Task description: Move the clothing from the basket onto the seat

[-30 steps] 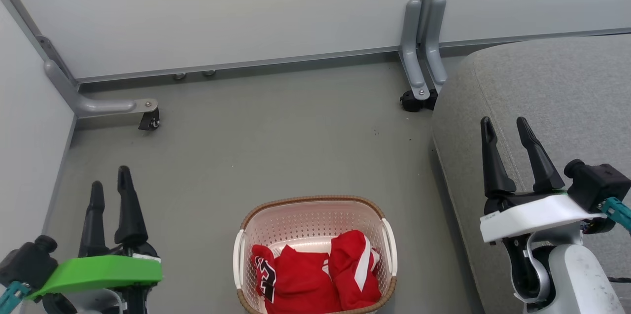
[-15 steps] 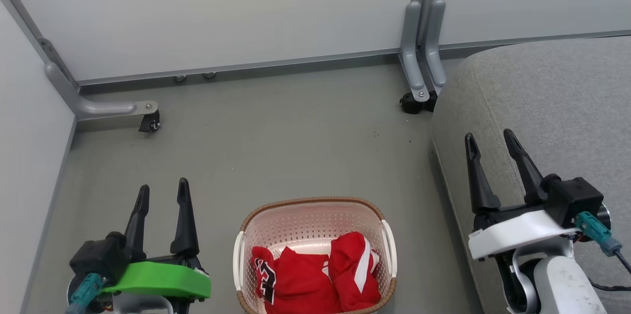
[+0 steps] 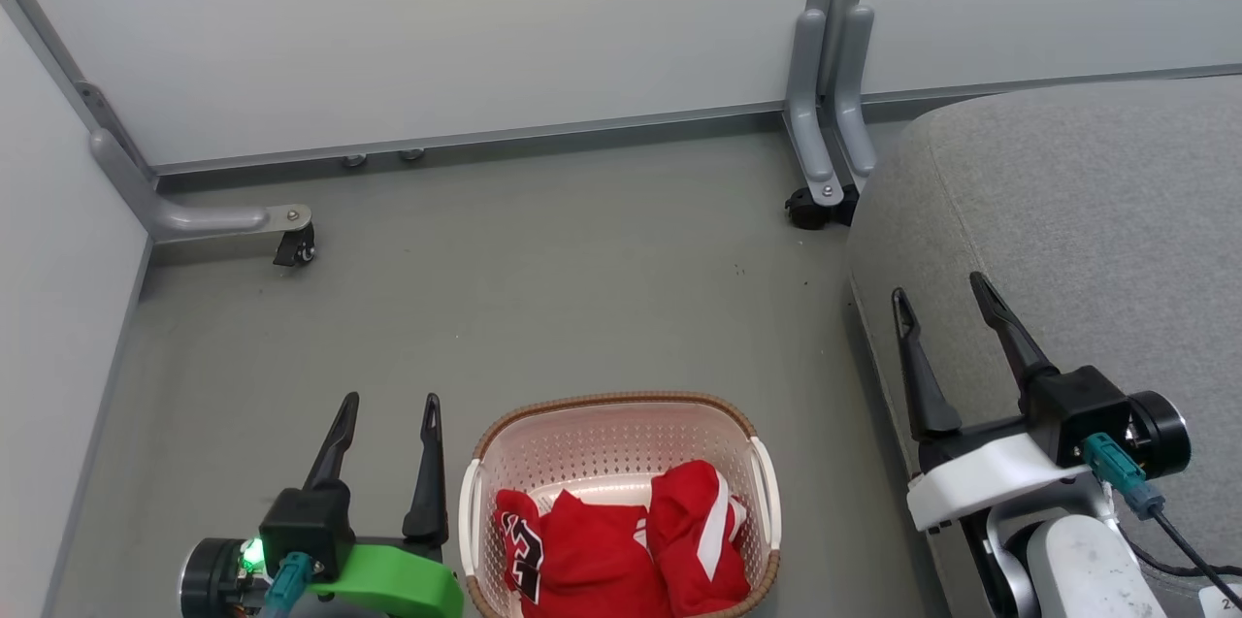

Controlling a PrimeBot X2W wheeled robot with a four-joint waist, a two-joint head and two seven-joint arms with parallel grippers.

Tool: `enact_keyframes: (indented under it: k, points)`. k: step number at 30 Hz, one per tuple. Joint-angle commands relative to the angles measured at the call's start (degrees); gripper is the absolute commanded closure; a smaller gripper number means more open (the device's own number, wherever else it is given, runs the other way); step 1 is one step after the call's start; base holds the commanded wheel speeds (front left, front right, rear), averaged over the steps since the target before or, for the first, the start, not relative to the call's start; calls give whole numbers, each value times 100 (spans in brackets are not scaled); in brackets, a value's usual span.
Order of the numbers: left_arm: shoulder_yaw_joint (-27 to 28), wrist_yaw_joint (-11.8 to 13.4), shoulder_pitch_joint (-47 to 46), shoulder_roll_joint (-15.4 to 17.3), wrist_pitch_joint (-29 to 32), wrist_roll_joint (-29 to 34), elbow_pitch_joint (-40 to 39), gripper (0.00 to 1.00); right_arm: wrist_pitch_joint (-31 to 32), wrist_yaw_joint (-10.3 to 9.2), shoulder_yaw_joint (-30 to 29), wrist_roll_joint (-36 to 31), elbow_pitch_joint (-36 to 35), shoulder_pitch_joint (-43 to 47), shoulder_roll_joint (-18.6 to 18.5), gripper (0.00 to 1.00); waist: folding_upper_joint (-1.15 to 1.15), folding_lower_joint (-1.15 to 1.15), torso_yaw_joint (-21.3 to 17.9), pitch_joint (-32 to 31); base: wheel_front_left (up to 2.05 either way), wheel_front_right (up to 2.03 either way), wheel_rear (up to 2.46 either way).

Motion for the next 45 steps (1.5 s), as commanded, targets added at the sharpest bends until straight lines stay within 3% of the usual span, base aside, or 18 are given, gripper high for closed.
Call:
enact_keyframes:
  k: [1,8,14,24,45]
  points:
    - [-80,77,-55,86,-54,140,-1,0,-65,0,76,-109,-46,8,-7,0,0,0,7,-4,0,0,0]
    - [-249,283,-65,139,-134,253,-198,0,-145,0,203,-247,-182,13,-10,0,0,0,25,-6,0,0,0]
    - [-62,156,20,10,-196,291,-446,0,-215,0,178,-211,-177,66,-10,0,0,0,35,-8,0,0,0]
    - [206,-229,167,-169,-299,675,-321,0,-308,0,-4,918,111,125,-13,0,0,0,21,-33,0,0,0]
    - [292,-329,182,-245,-332,694,-62,0,-348,0,-12,1152,522,89,-12,0,0,0,62,-55,0,0,0]
